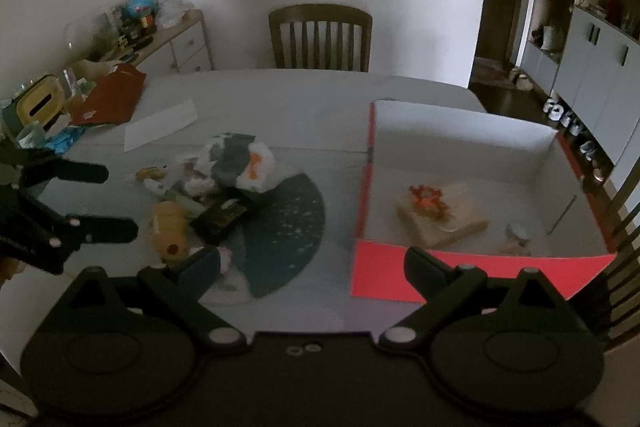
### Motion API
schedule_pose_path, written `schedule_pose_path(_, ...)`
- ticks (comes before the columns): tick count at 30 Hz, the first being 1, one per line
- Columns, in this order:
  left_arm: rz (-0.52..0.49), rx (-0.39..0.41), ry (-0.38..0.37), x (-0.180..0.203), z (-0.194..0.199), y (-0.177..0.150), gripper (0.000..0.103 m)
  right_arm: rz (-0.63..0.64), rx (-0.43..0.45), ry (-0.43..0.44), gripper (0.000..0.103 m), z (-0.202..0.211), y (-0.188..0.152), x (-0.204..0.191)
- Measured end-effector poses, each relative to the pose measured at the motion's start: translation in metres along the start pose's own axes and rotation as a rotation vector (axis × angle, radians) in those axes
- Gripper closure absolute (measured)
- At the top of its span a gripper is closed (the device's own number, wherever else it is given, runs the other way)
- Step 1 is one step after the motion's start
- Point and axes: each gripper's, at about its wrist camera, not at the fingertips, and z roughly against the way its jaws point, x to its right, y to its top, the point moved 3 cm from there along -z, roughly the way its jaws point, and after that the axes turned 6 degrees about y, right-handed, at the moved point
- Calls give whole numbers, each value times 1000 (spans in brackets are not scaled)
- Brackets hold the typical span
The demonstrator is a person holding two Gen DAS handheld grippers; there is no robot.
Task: Organize objects
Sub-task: 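Withdraw both tools from the box back toward the table items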
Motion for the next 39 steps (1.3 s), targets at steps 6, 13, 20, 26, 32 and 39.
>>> schedule_pose_path(6, -23, -40, 24, -28, -5, -33, 2, -3, -28, 1, 5, -20, 0, -24)
schedule_pose_path(13, -51, -77, 46, -51, -19, -60, 2, -21, -78, -18, 5, -47, -7, -42)
schedule_pose_path(20, -75, -64, 37, -60, -34, -72, 2, 4, -130, -28, 6, -75, -15, -50)
schedule_pose_path(26, -173, -44, 37, -52, -52, -72, 2, 36, -181, -29, 9, -102, -19, -55)
schedule_pose_path(32, -255, -43, 22, -43, -71, -74, 2, 54, -250, -20, 15, -129, -26, -54)
schedule_pose_path(39, -296, -32, 11, -42, -84, -73, 2, 96, -283, 10, 24, -151, -26, -56)
